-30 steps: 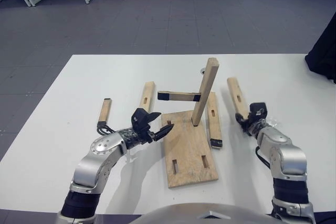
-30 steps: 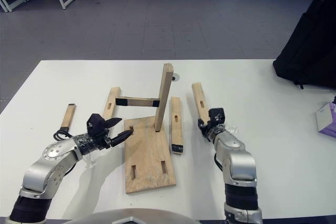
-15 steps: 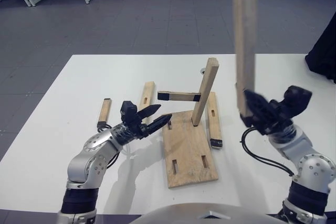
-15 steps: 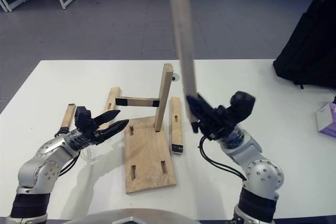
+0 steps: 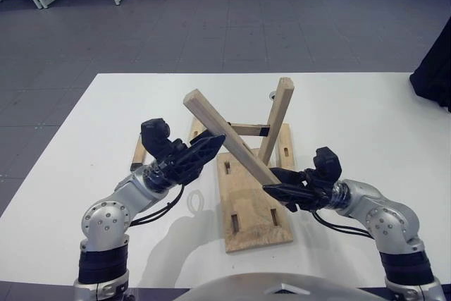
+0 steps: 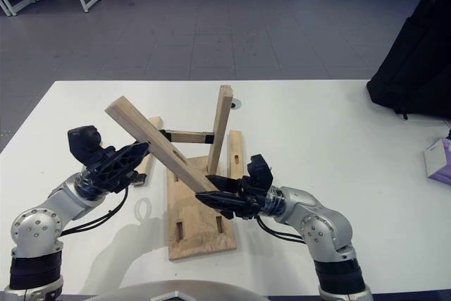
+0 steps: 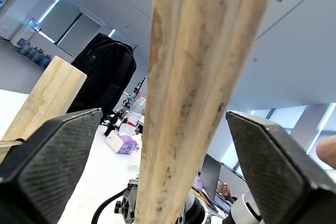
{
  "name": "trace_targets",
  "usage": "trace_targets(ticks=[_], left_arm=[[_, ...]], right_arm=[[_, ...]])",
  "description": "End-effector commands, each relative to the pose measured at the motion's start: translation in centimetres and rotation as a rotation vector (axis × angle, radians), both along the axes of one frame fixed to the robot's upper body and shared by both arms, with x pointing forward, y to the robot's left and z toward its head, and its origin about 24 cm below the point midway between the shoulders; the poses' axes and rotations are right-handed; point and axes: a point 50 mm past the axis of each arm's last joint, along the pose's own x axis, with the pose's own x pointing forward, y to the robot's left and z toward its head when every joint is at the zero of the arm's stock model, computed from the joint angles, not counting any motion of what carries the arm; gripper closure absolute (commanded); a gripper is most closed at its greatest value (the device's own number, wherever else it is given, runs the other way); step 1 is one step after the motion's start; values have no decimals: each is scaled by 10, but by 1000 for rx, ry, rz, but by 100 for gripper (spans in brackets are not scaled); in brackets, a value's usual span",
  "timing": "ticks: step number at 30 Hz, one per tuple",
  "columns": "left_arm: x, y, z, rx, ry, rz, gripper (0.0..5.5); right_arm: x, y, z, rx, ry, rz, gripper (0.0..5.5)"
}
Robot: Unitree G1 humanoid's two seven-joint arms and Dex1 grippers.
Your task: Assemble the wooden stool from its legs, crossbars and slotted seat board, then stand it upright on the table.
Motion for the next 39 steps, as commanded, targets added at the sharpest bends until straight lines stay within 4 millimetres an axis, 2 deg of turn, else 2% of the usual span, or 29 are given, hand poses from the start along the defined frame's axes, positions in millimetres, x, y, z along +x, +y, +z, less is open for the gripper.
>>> trace_targets(ticks=[1, 2, 7, 15, 26, 27, 28, 29, 31, 32, 34, 37, 39], left_arm=[[0, -6, 0, 49, 0, -10, 113], [1, -7, -2, 72, 2, -8, 113], [-1, -13, -7, 147, -12, -28, 201], [2, -4, -2, 86, -34, 13, 334], [7, 1, -7, 134, -26, 47, 340], [7, 2, -7, 146, -32, 48, 340], [7, 3, -7, 160, -40, 48, 341], [9, 6, -6, 179, -51, 53, 343], [14, 15, -2, 221, -73, 89, 344], [18, 25, 3, 241, -93, 119, 344], [23, 39, 11, 292, -130, 166, 345], [32, 59, 11, 363, -115, 178, 345], [39, 68, 3, 409, -91, 179, 345]], right_arm=[[2, 1, 0, -19, -16, -7, 348], [2, 2, -2, -25, -15, -11, 348], [3, 5, -5, -44, -10, -16, 348], [5, 3, -3, -39, -20, -31, 348], [4, 5, -9, -84, -40, -51, 348], [5, 7, -12, -109, 3, -41, 348], [7, 8, -13, -110, 50, -30, 309], [8, 9, -14, -119, 77, -26, 293], [9, 7, -17, -181, 71, -41, 253], [9, 5, -25, -302, 14, -59, 234], [10, 1, -35, -435, -50, -77, 212], [16, -4, -46, -578, -102, -99, 212], [19, -5, -55, -629, -92, -105, 212]])
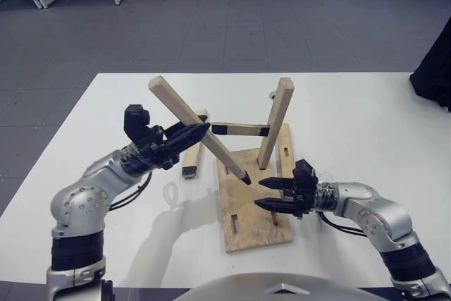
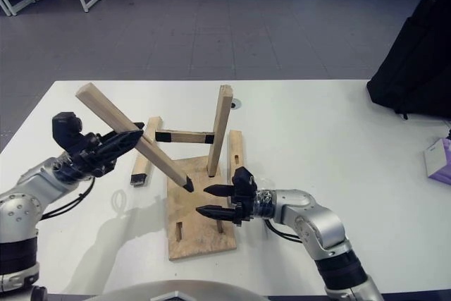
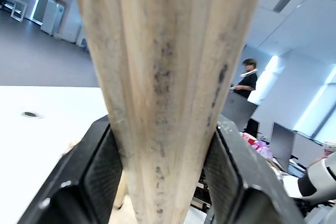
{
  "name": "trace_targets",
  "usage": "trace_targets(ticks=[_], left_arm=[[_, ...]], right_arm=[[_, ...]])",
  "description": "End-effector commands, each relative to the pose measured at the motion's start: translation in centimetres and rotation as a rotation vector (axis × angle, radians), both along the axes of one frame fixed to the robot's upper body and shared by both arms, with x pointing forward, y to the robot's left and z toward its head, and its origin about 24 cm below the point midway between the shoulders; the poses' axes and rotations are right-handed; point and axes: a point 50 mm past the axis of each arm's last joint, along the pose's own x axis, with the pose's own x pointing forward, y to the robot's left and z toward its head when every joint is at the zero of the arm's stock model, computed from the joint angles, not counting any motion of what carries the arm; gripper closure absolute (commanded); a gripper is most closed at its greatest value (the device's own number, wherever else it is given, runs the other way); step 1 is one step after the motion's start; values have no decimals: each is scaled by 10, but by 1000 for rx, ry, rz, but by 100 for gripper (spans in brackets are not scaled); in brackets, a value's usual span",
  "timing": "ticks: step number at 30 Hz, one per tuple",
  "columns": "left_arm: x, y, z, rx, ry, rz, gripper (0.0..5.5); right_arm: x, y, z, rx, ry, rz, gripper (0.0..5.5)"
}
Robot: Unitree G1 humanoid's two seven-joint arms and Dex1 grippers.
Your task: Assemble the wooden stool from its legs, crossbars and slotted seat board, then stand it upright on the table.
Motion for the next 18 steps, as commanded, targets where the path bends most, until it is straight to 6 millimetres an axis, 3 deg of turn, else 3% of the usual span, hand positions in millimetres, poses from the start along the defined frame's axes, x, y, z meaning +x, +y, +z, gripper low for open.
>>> trace_targets(ticks=[1, 7, 13, 18], left_arm=[[14, 15, -6, 81, 21, 9, 345], [37, 10, -36, 239, 63, 8, 346], [43, 10, -39, 356, -2, 38, 347], [46, 3, -42, 369, -50, -46, 347]], right_arm=[[8, -4, -13, -113, -16, -19, 212], [6, -6, -22, -191, 11, 48, 212], [0, -16, -27, -244, 27, 81, 212], [-3, -16, -33, -280, 46, 106, 212]])
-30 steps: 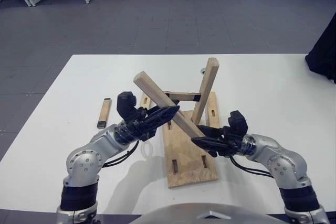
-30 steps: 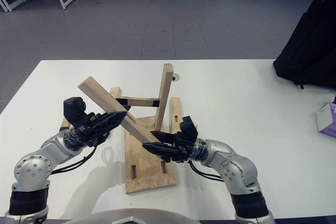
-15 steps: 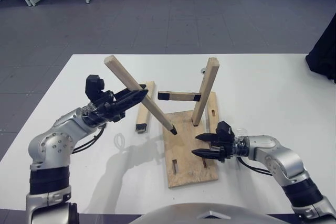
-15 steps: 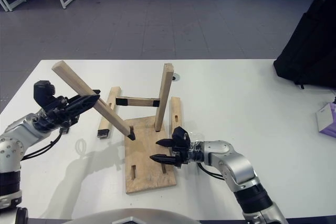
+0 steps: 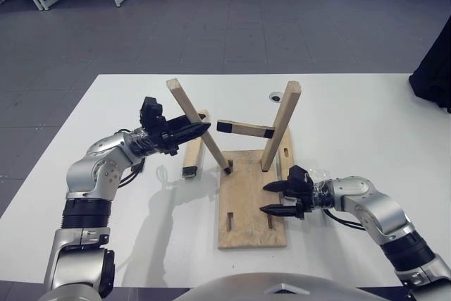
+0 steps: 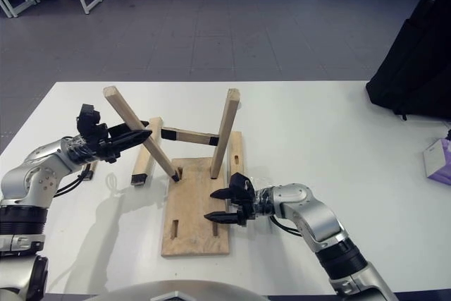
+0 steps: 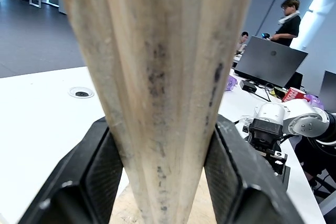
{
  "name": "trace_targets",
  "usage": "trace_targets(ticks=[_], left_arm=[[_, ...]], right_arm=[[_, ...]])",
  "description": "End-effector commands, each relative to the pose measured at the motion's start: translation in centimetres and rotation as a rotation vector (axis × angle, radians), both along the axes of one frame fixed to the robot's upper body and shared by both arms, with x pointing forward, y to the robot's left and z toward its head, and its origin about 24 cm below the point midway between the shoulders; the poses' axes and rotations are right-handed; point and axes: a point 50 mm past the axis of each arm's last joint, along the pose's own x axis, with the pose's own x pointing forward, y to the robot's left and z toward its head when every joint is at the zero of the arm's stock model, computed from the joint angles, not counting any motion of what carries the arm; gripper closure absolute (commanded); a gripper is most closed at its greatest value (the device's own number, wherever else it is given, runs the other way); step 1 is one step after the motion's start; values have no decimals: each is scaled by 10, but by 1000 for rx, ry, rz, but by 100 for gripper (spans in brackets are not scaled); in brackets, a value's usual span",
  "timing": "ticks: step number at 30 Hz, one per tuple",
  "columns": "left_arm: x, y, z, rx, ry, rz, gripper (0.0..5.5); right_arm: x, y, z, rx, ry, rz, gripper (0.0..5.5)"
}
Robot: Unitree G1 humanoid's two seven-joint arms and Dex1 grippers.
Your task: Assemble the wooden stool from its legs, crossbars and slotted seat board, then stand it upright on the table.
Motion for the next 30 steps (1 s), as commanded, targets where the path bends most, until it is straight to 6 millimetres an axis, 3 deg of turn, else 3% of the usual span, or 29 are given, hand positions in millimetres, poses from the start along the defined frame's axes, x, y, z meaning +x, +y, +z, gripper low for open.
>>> trace_targets(ticks=[1, 7, 13, 19, 30], left_arm=[[3, -1, -15, 104, 24, -31, 347], [8, -7, -10, 182, -117, -100, 347], [-4, -8, -26, 220, -46, -202, 347], [-13, -4, -27, 274, 24, -329, 347], [-14, 1, -30, 264, 72, -309, 347]], right_arm=[[-7, -12, -22, -137, 78, -11, 212], [-6, -11, -24, -148, 75, 7, 212], [-4, -12, -26, -156, 71, 1, 212], [-1, -14, -23, -157, 56, 3, 212], [-1, -14, -25, -163, 52, 3, 212]])
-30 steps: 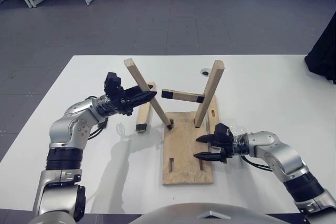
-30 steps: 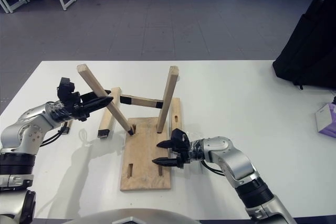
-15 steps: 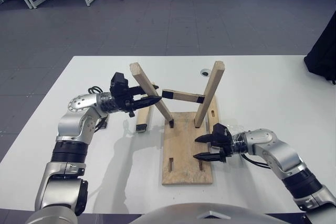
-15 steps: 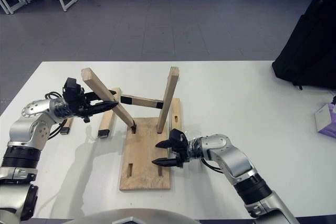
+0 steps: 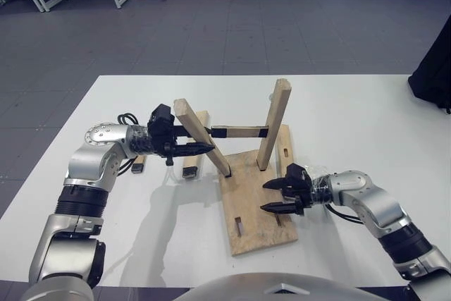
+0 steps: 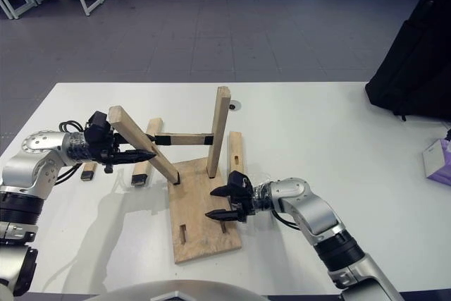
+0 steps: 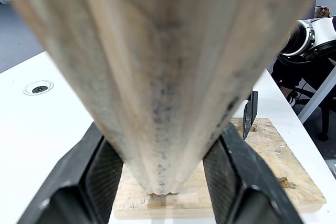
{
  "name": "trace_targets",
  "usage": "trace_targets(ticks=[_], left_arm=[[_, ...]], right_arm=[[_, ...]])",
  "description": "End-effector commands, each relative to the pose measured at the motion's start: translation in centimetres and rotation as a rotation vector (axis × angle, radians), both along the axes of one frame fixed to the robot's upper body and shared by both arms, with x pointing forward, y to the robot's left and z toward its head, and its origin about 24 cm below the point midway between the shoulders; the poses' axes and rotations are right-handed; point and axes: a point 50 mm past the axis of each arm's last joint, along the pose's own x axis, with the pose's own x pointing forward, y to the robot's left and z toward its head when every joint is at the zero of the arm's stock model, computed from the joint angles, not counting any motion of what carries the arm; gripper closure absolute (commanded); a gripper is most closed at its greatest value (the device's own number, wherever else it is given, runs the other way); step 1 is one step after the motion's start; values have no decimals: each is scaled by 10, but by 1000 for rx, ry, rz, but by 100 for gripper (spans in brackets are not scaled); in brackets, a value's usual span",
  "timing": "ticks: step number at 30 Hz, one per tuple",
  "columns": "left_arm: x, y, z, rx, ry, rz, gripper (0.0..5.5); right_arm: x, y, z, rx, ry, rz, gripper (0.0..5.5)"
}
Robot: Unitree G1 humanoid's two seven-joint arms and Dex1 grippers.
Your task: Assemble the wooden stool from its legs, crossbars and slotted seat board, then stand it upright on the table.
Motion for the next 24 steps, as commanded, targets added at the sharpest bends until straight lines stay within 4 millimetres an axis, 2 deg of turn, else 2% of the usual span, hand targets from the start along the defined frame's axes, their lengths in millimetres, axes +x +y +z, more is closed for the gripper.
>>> trace_targets(ticks=[1, 11, 15, 19, 24], left_arm=[[-14, 6, -33, 34, 189, 24, 347], [-11, 19, -32, -86, 217, 118, 347], [-12, 19, -31, -101, 189, 123, 347], [-12, 23, -20, -197, 120, 164, 347], [-16, 22, -21, -282, 88, 213, 347]], right_arm=[[-10, -15, -25, -124, 90, -46, 212], [-11, -15, -28, -136, 98, -36, 212], [-11, -16, -30, -139, 100, -32, 212], [-13, -16, -31, -142, 102, -26, 212], [-15, -17, -32, -148, 103, -20, 212]])
